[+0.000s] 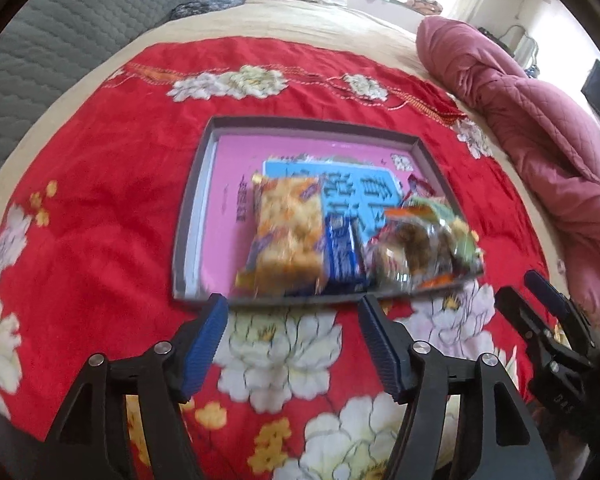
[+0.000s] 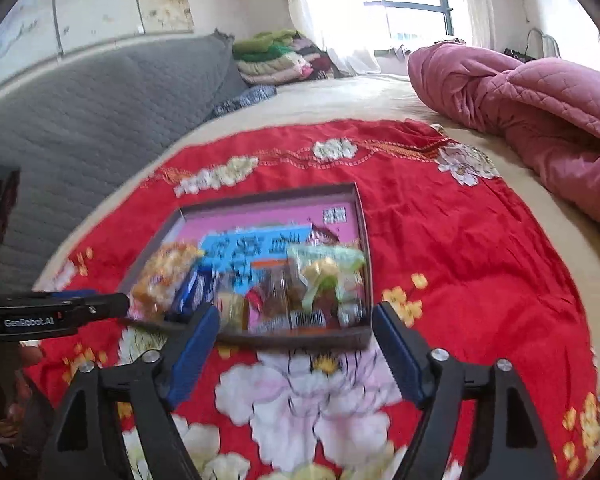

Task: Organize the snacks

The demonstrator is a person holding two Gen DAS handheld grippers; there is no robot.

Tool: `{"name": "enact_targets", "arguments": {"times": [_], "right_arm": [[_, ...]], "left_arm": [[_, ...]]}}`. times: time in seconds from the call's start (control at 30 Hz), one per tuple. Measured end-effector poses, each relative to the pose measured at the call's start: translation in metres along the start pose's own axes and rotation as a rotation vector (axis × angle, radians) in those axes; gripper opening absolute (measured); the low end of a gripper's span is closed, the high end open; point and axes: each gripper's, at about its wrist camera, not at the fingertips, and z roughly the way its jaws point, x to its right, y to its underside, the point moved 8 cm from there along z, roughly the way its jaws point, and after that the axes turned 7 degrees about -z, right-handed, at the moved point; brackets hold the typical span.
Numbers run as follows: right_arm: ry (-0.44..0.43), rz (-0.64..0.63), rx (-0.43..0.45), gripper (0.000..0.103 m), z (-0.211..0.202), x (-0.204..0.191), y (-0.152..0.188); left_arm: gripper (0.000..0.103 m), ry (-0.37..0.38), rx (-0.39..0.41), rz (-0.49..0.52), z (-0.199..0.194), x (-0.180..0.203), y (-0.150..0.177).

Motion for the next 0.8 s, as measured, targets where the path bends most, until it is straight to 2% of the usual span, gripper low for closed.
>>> {"name": "enact_targets", "arguments": {"times": [0.13,0.4,0.8], "right_arm": [[0.041,-0.035,-0.051,0.079,-0.007,-0.013,0.016],[0.093,-0.047,-0.093,0.083,-0.016,-0.021,0.036],[0.107,-0.050,-0.089,0.083,-0.019,-0.022,0.037]], "left_arm": [[0.071,-0.005,-0.023,-0.016,-0.003,-0.002,0.023],[0.072,0.000,-0.054,0.026,-0.010,0.002,0.051],[0.071,0.005,-0.048,0.008,-0.014,-0.004,0.051]]}}
